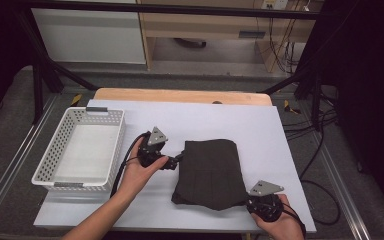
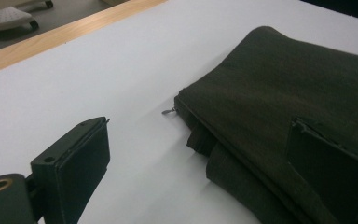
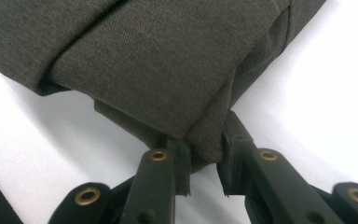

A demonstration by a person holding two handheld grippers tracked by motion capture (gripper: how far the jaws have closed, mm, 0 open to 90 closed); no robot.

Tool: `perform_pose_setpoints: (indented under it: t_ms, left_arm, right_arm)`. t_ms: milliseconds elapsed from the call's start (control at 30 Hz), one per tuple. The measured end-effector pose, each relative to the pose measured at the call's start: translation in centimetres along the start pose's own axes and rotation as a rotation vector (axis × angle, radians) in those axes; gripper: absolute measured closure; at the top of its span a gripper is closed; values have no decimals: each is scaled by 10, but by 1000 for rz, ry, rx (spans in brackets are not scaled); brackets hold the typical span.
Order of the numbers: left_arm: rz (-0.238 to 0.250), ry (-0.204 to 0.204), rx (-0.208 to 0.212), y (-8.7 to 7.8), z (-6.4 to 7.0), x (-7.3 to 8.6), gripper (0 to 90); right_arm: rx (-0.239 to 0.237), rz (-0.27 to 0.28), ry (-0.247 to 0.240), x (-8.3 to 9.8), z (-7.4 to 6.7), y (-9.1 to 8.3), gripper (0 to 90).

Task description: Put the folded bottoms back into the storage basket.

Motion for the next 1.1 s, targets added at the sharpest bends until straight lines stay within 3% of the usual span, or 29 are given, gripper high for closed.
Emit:
perform_pose_setpoints:
  t_ms: [67,233,300,433,633,1000,1100]
  left_arm:
    - [3,-11,6,3,1,-2,65]
    - [-6,6,4,9,2,-7,66]
    - [10,-4,-13,10,0,-10,70]
    - [24,-28,-9,16,0,-13,78]
    - [11,-34,-16,25,-4,-14,78]
    - [-14,-61,11,44,-6,-15,81]
    - [-28,-51,11,49,-7,-16,84]
  right_arm:
    - [1,2,1,0,0,0,778]
    - [-4,-4,-3,-1,1,-1,785]
    - [1,-1,-3,-1,2,-2,787]
    - [6,-5,-10,-1,1,-2,789]
    - [9,-3,-5,-1,2,-3,788]
    - [2,-6,-5,1,1,0,782]
    - [2,-6,-1,1,1,1,779]
Point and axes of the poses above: each handheld gripper's, and its own axes: y roughly forward along the jaws, x roughly out of its underside, z roughly to its right, the point moved 6 cm from there along y, roughly forward along the jaws, and after that the axes turned 3 degrees about -y, right-handed, at the moved point
